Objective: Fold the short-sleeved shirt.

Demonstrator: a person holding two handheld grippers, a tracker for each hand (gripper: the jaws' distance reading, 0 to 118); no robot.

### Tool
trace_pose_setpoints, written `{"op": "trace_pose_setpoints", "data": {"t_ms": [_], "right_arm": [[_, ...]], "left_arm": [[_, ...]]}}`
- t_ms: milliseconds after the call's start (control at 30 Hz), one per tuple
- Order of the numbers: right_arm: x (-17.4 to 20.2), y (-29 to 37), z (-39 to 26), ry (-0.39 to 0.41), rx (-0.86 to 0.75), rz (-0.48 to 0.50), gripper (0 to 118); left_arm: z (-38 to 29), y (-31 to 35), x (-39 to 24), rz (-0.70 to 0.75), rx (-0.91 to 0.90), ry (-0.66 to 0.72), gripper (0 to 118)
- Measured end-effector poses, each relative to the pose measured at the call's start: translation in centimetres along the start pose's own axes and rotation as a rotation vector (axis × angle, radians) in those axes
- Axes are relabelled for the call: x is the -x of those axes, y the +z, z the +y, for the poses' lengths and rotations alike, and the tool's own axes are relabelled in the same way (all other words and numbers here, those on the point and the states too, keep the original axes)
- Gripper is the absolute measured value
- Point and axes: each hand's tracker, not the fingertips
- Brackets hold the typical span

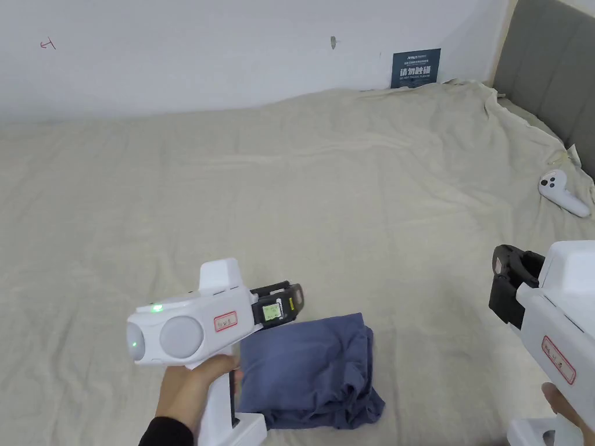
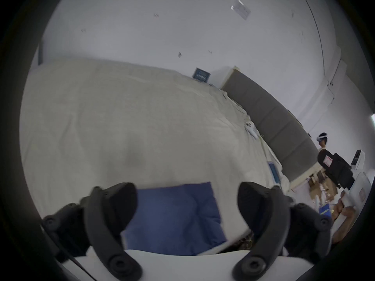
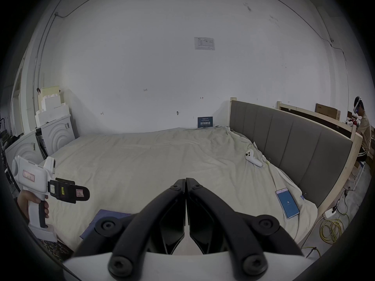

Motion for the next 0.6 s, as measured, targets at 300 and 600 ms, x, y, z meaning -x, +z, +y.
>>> {"op": "trace_pose_setpoints", "data": {"t_ms": [300,600], "right_arm": [[-0.5,0.4,-0.6,-0.011,0.011,-0.012,0],[-2.2,0.6,-1.4,-0.023,0.032,-0.044,0]], "left_arm": [[-4.6,-2.3,-0.4,0.158,0.01,-0.227,0],[-12.0,-8.2,-4.1,0.204,0.105,-0.484,0]]}}
